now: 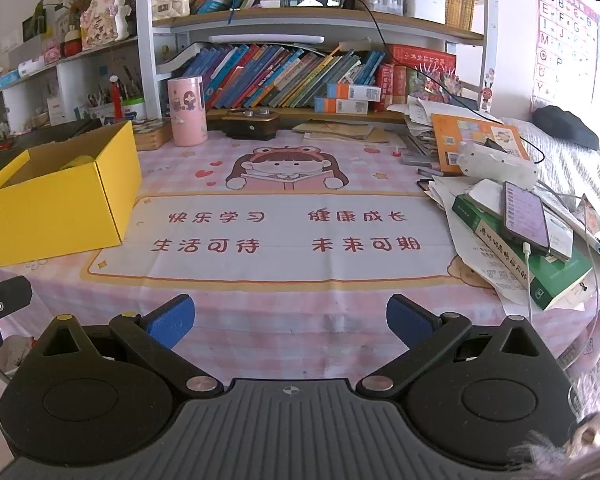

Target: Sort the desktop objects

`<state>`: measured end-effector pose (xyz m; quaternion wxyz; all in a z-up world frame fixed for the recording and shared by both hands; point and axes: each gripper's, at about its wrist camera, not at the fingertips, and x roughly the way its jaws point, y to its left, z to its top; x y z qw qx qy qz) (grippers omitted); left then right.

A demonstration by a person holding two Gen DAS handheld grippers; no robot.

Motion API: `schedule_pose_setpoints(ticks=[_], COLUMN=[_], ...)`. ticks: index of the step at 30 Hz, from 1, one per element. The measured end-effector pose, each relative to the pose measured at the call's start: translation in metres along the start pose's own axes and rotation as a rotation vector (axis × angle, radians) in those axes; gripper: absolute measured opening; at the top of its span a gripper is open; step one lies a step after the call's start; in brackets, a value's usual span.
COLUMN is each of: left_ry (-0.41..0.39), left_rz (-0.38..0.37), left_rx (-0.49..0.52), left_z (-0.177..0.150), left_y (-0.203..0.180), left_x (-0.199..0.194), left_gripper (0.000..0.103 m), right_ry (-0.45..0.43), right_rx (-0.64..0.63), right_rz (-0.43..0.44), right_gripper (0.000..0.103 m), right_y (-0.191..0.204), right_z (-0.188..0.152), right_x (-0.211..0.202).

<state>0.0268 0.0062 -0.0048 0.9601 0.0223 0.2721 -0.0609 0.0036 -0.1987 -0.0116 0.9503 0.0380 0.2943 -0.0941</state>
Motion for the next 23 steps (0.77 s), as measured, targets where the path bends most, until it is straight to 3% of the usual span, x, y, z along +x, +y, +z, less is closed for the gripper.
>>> schedule_pose_setpoints(ticks=[23], left_ry=[0.031], left_rz=[0.005], left_rx=[0.006], left_z=[-0.0023], left_y=[-0.0033], left_x=[0.0037], left_gripper=[0.103], right_ry=[0.029], right_rx=[0.001], right_rz=[0.016], right_gripper=[0.103], right_y=[0.0010], right_z=[-0.0017], right_x=[0.0061])
